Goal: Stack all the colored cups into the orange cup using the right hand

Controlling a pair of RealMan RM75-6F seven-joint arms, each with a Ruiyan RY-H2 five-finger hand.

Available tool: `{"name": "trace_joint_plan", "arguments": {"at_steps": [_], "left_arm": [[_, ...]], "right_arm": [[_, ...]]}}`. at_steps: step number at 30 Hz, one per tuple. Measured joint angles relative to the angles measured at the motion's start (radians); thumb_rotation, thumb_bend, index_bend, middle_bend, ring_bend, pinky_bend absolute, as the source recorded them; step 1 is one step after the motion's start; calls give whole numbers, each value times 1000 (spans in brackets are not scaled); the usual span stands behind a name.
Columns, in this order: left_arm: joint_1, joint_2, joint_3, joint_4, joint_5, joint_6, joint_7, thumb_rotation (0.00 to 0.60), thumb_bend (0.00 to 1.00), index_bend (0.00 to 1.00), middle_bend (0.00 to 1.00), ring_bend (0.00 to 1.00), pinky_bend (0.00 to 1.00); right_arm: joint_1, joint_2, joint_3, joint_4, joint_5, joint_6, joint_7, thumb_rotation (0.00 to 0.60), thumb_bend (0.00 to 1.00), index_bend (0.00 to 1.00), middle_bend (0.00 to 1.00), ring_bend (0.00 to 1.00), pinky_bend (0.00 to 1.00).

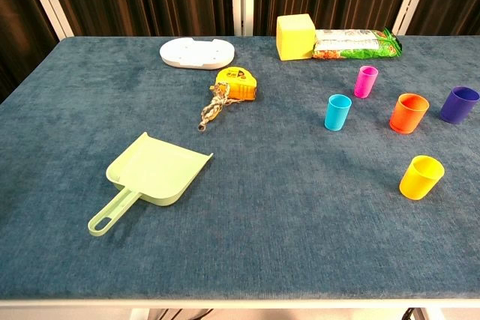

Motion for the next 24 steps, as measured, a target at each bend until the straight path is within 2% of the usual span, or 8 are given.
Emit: {"name": "trace_joint_plan", "arguments": {"at_steps": [12,18,24], "left_arm": [[2,5,0,-9,-12,-8,9,600,35,37,43,0,0],[-13,-1,12,-6,-18,-56,9,600,35,39,43,0,0],[-14,-25,17,23,-17,-54,-15,600,35,39,43,0,0]], "right_arm": [[-10,5,11,25,23,8,29,600,26,0,0,0,0],[-1,15,42,29,73,-16,-4,600,26,0,25,0,0],[51,59,96,11,141,-96,-76,600,26,0,57,0,0]]}}
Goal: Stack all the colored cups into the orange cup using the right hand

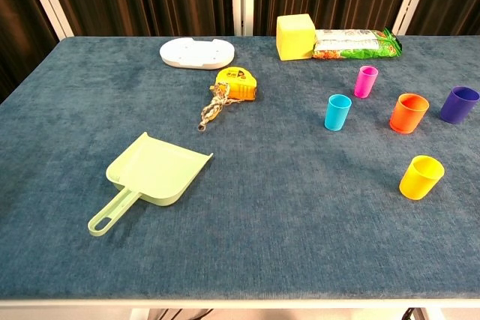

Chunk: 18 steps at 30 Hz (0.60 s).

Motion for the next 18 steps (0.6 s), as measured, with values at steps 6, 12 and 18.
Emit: {"name": "trace_joint_plan", "arguments": {"at_steps": [6,12,18], "left_arm": [[9,-3,6,9,13,20,-8,600,35,39,43,0,0],[18,4,14,6,23,34,-14,600,35,39,43,0,0],[23,3,18,9,32,41,-23,600,35,41,43,0,0]], "right_arm": [[62,20,35,-12,78,-122,-58,600,26,0,108,0,0],[149,6,60,12,189,-284,-175,600,27,0,111,0,0],[234,-75,72,98,278,-394,-274,600,42,39,157,0,0]]}}
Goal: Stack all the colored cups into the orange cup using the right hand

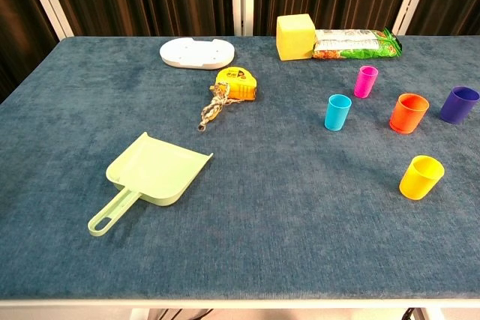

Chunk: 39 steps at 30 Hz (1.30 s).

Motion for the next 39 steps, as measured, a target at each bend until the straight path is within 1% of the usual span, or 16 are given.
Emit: {"name": "trace_joint_plan", "arguments": {"at_steps": [2,7,11,16,22,31,35,39], "left_arm": [[0,0,0,1,7,6,-4,600,35,42,43,0,0],[-3,3,1,0,16,6,-9,600,35,48,43,0,0],[-3,9,4,-1,24,7,-15,600,35,53,43,0,0],[-2,10,3,1,19,6,-21,600,35,53,43,0,0],[-4,9,0,6,13,1,-25,600,35,53,43,0,0],[-3,7,-2,13,4,-3,-25,600,35,53,43,0,0],[-2,6,-2,15,3,-2,-26,600,34,53,43,0,0],[0,5,-2,18,2,1,-28,600,34,53,43,0,0]], "right_arm": [[17,-36,0,37,3,-4,-24,600,53,66,176,0,0],[60,-123,-1,123,31,-32,-85,600,75,93,197,0,0],[85,-175,2,175,46,-41,-101,600,82,133,242,0,0],[108,-228,4,232,56,-52,-106,600,112,157,260,0,0],[128,-267,4,285,78,-82,-102,600,140,206,290,0,0],[147,-300,-4,329,58,-93,-61,600,156,271,322,1,0],[153,-310,-4,340,49,-92,-45,600,170,292,342,26,0],[157,-323,-4,352,41,-85,-32,600,207,323,373,42,0]]}}
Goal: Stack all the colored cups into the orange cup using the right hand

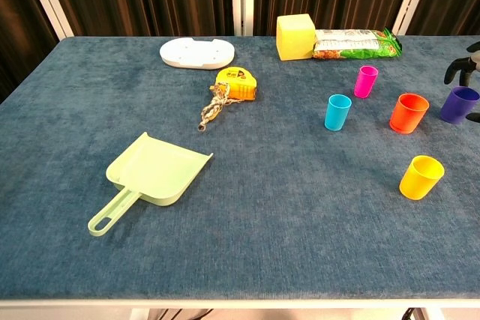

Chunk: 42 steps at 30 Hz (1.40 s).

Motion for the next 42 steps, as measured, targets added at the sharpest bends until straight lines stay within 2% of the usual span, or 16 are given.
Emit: {"name": "trace_joint_plan", "arguments": {"at_steps": [6,13,20,24,31,35,42], "left_arm": [[1,-2,0,6,-2,0,-6,600,35,53,43,0,0],[1,-2,1,11,-2,-1,-12,600,35,53,43,0,0],[3,-2,1,12,-3,0,-14,600,35,53,43,0,0],[3,1,1,10,-3,0,-13,600,35,54,43,0,0],[-1,0,0,4,0,-2,-3,600,35,54,43,0,0],[2,0,0,5,-2,-1,-5,600,35,54,43,0,0],[3,2,1,7,3,4,-14,600,35,54,43,0,0]], "right_arm": [[2,-15,-2,13,-4,8,0,600,227,364,400,57,0],[1,-25,-4,25,-7,16,1,600,251,462,445,88,0],[-3,-1,13,-13,-11,45,21,600,258,480,452,90,0],[-6,40,30,-89,-17,71,40,600,259,481,452,90,0],[-12,146,49,-323,-48,125,41,600,260,485,452,90,0],[-17,197,42,-437,-77,152,12,600,260,492,452,90,0],[-17,208,4,-486,-87,153,-63,600,260,494,452,90,0]]}}
